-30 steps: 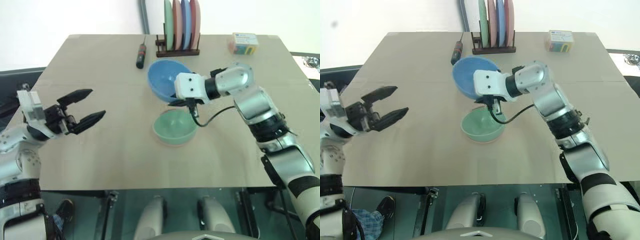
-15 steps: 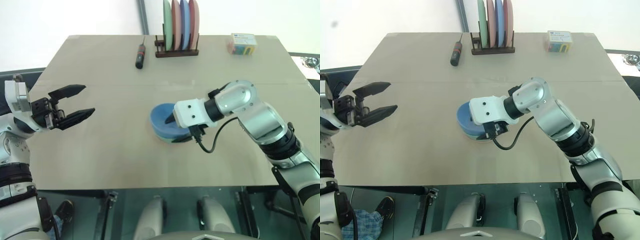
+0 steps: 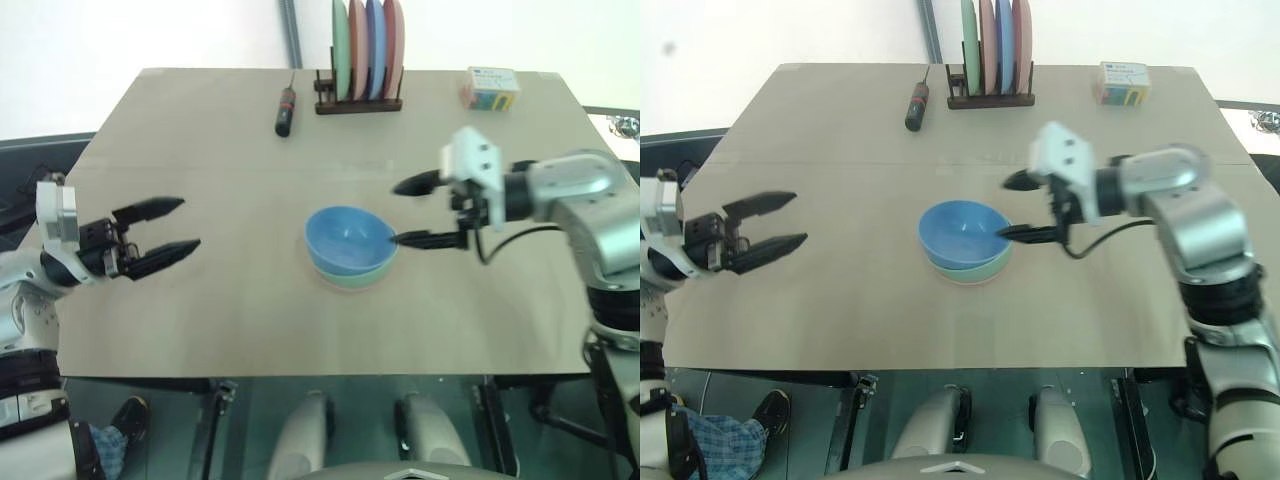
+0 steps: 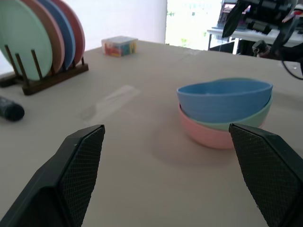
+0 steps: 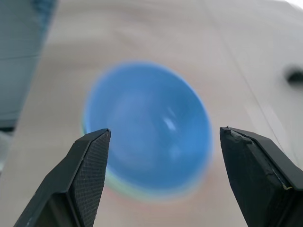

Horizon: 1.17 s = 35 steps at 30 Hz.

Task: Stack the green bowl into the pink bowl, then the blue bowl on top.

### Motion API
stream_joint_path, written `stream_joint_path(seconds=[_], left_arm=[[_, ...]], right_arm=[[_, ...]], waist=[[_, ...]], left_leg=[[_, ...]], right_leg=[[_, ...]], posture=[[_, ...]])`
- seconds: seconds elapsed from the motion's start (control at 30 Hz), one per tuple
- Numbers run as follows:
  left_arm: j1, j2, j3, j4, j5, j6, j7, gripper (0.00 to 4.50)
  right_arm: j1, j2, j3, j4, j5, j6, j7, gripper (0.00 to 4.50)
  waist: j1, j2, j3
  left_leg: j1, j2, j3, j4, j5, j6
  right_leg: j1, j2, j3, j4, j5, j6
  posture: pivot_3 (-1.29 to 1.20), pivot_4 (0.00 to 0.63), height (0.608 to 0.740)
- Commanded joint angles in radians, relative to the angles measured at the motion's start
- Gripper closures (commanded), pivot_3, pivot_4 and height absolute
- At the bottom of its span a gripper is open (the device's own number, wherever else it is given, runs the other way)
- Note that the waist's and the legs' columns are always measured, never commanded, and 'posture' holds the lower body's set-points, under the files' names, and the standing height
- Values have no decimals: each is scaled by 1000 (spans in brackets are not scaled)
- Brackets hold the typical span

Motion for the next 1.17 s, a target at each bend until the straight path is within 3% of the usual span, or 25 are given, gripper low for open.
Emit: stream_joint_path(seconds=[0.03,0.23,0.4,0.57,0.8,1.17], left_arm=[[77,-33,38,-124,-7,9,85,0],[237,-142,3,-287,45,-32,215,0],[311,-221,-54,-348,112,-53,316,0],[349,-275,-84,-351,151,-123,353,0],[398,-272,-60,-375,96,-131,313,0],[400,-271,-57,-385,73,-147,318,0]], right_arm=[[148,-62,-217,-48,109,22,-16,658],[621,-13,-573,19,191,-229,50,658],[849,35,-663,255,158,-527,105,658],[894,27,-669,490,177,-705,144,658],[904,-18,-640,583,206,-804,218,658],[845,-44,-602,618,226,-833,212,658]], waist=[[-2,0,0],[7,-1,-1],[15,0,-1],[8,-1,-1],[-3,-1,-1],[-2,-1,-1]], left_leg=[[0,0,0,0,0,0],[0,0,2,-2,0,1],[4,0,5,-1,0,1],[22,4,15,-1,0,1],[23,6,20,-1,0,2],[22,6,20,-1,0,2]], right_leg=[[0,0,0,0,0,0],[1,0,2,-2,0,0],[4,0,3,-2,0,0],[20,2,7,-5,-2,-4],[19,4,12,-5,0,-5],[18,5,12,-6,1,-3]], posture=[[0,150,740],[0,150,740],[0,150,740],[0,150,740],[0,150,740],[0,150,740]])
